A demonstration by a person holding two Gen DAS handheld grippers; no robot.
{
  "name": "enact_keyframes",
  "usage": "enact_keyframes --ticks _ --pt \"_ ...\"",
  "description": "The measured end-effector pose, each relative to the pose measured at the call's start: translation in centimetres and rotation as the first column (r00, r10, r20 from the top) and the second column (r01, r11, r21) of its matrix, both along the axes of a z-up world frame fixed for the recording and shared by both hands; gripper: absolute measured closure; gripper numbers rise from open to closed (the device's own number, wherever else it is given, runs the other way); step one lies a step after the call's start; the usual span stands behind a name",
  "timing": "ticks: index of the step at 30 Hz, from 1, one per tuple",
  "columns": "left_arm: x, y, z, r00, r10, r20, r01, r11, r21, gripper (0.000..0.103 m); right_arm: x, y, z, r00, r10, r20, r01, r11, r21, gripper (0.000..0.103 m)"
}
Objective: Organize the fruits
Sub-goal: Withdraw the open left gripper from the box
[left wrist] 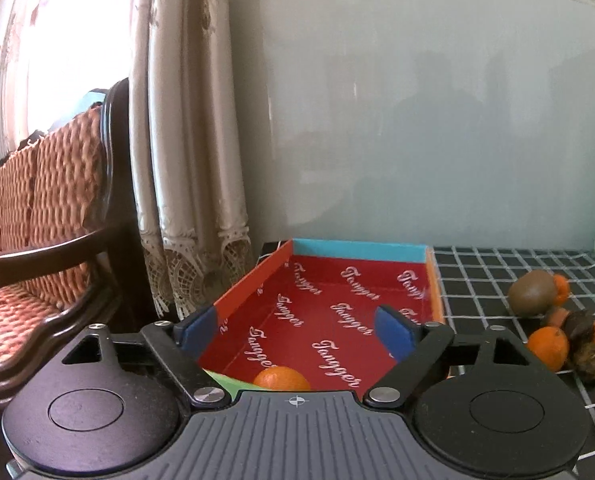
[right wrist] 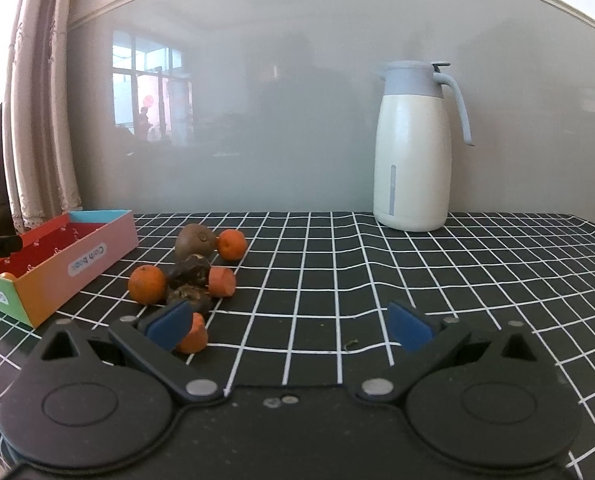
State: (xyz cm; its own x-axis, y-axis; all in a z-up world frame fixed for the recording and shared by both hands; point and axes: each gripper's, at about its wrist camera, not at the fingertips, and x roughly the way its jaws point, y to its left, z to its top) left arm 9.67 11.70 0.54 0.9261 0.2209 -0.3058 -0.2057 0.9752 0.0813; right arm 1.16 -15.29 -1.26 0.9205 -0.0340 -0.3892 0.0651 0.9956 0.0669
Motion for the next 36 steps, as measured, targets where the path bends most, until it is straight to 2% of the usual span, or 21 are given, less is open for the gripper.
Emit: enact_keyframes --ticks 2,6,9,17,24,32,36 --pt "-1.1 -0.3 0.1 1.0 -0.013 0.011 0.013 1.0 -0.015 0.011 0.1 0.1 0.1 1.0 0.008 0.001 -0.008 1.0 0.007 0.0" --pt "-3.1 -1.2 0.5 0.999 -0.021 0.044 0.021 1.0 0.004 0.0 -0.1 0.3 0.4 1.0 0.02 0.013 -0.021 1.0 0.014 0.0" --pt "-4.1 -1.8 0.8 0.998 -0.023 0.063 0.023 1.0 0.004 0.0 -0.4 0.5 0.7 0.999 0.029 0.022 -0.029 1.0 0.004 0.0" --pt "-5.8 -2.3 0.4 0.999 -0.007 0.038 0.009 0.999 -0.035 0.0 -0.1 1.1 0.9 0.999 0.049 0.019 -0.049 0.999 -0.013 0.0" --pt "-6.2 -2.7 0.2 0.999 -0.028 0.046 0.025 0.997 0.067 0.0 0.8 1.9 0.6 0.997 0.075 0.017 -0.075 0.997 -0.012 0.002" --pt "-4.7 -1.3 0.1 1.0 -0.02 0.023 0.019 0.998 0.059 0.0 2.6 3.6 0.3 0.997 0.077 0.008 -0.077 0.996 -0.041 0.001" --pt "-4.4 -0.8 -0.1 1.0 -0.018 0.014 0.017 0.998 0.057 0.0 4.3 4.5 0.0 0.992 0.12 -0.026 -0.121 0.992 -0.023 0.01"
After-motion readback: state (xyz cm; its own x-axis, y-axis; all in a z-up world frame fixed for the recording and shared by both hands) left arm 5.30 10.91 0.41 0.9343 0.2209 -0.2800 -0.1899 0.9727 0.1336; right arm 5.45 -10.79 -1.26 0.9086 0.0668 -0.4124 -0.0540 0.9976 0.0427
